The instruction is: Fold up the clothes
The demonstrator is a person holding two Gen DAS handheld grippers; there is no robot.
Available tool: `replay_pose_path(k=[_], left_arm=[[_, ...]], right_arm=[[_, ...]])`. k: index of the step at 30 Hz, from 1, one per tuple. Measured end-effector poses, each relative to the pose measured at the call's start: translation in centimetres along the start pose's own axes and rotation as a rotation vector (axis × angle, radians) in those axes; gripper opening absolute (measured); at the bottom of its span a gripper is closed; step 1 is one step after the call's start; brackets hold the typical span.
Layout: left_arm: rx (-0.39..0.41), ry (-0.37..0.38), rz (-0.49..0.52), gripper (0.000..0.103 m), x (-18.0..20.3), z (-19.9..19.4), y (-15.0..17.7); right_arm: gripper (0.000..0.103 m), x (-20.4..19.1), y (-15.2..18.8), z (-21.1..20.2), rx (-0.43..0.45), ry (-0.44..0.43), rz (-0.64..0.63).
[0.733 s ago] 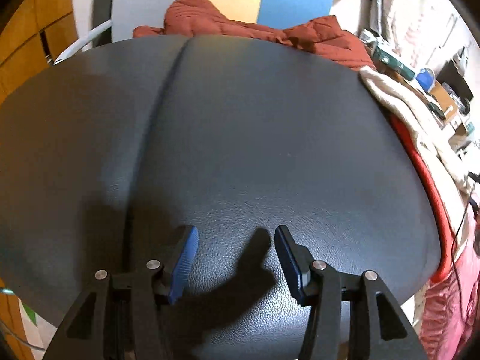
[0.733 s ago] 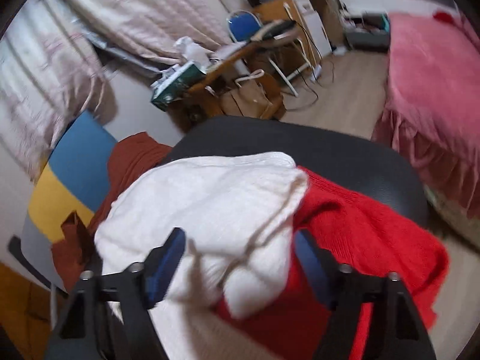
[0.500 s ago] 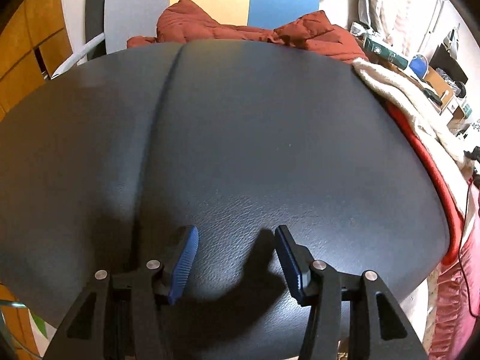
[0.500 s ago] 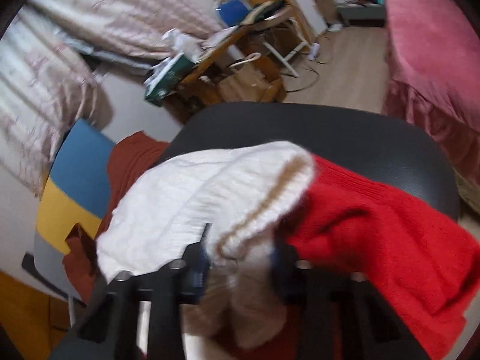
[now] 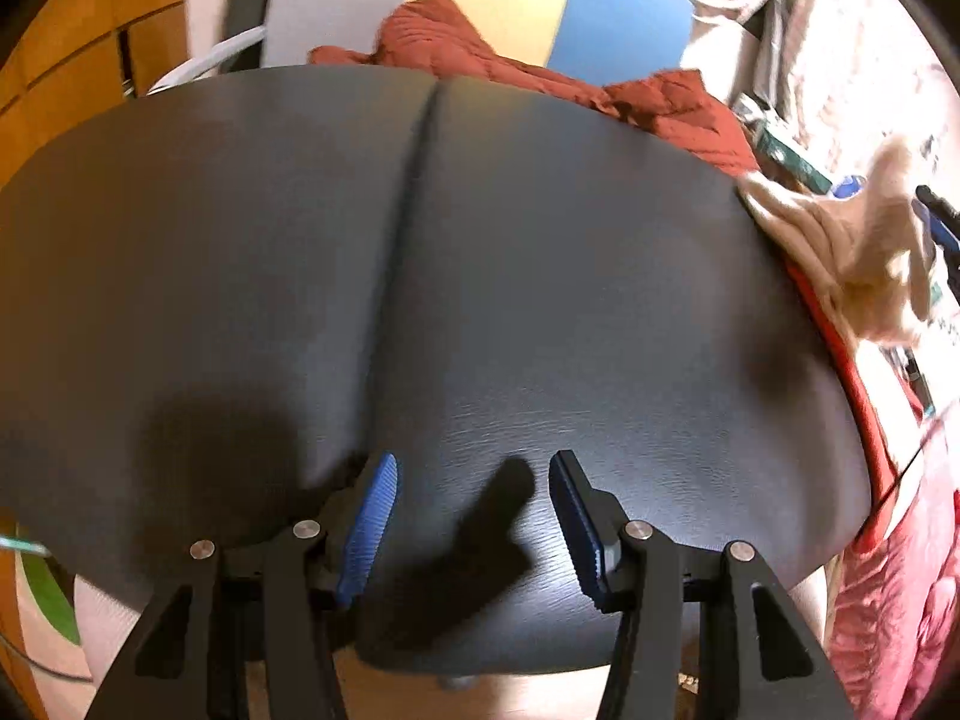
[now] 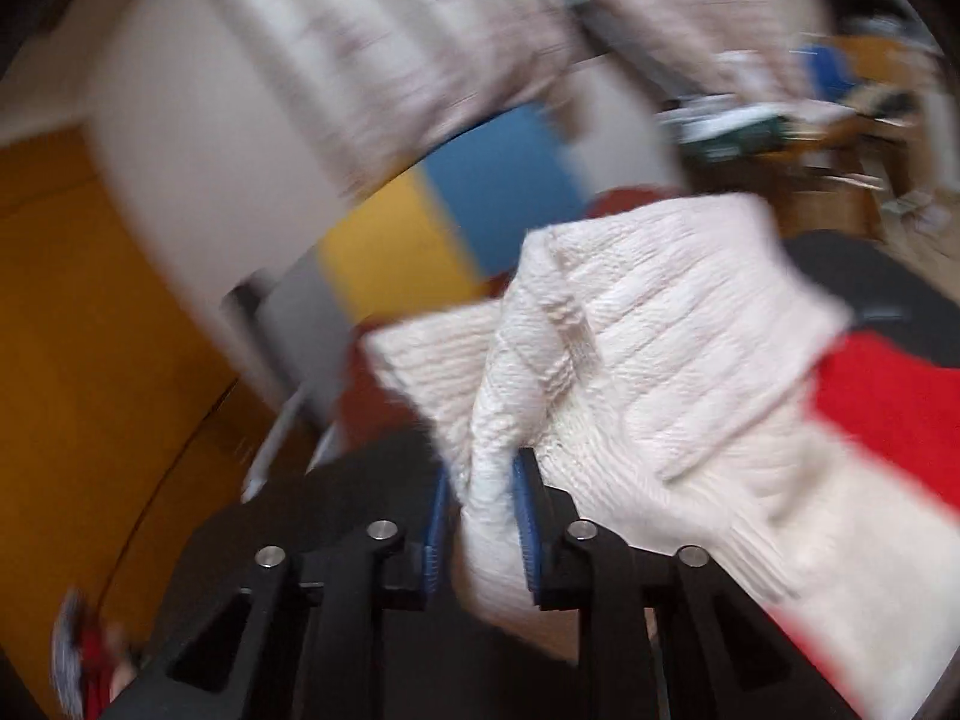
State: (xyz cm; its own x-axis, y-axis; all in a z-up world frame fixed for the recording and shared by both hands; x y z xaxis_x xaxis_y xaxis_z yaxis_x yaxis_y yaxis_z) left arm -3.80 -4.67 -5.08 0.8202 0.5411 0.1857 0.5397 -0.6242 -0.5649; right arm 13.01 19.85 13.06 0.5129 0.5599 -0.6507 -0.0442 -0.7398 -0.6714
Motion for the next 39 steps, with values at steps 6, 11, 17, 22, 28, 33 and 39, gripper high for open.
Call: replay_pose_path(k=[6, 11, 17, 22, 28, 33, 39], left_arm=[[-0.019, -0.037, -0.120, 0.054, -3.6, -2.0, -0.5], [0.045, -0.090, -0.100, 0.053, -2.1, -3.4, -2.0], [0.122, 0.025, 0.072, 0.055, 5.2, -0.6, -9.3], [0.052, 0.049, 0.357, 0.056, 13.7, 5.0, -14.3], [-0.063, -0.110, 0.588, 0.056, 17.5, 11.2, -12.4], [0.020, -0.059, 0.510, 0.060, 16.5, 11.5, -10.7], [0.000, -0.010, 0.534, 0.012, 17.1, 10.4, -9.0]], right_arm=[[0.001, -10.9, 17.5, 3.9, -0.264, -0.095, -0.143], [0.039, -9.9, 26.5, 5.2, -0.370, -0.054, -0.094], [0.085, 0.0, 25.5, 3.3, -0.238, 0.241, -0.059], [0.088, 6.9, 23.2, 2.4, -0.134, 0.355, 0.150], [0.100, 6.4, 24.8, 5.5, -0.089, 0.368, 0.018], [0.103, 9.5, 27.3, 4.4, -0.034, 0.433, -0.155], [0.103, 9.3, 26.4, 4.7, -0.022, 0.442, -0.222]])
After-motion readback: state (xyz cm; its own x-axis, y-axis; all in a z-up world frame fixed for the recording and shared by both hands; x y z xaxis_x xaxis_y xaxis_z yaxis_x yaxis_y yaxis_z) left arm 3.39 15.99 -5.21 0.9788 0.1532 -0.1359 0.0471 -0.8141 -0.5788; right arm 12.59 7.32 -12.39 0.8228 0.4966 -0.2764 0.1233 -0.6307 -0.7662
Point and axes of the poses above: each gripper's, at about its wrist camera, not at the fingertips, and z roughly the way its jaws point, x to its right, y to its underside, the point moved 8 cm from there along z, roughly the way its jaws point, and after that the axes turned 13 degrees about z, right-handed, at the moved point
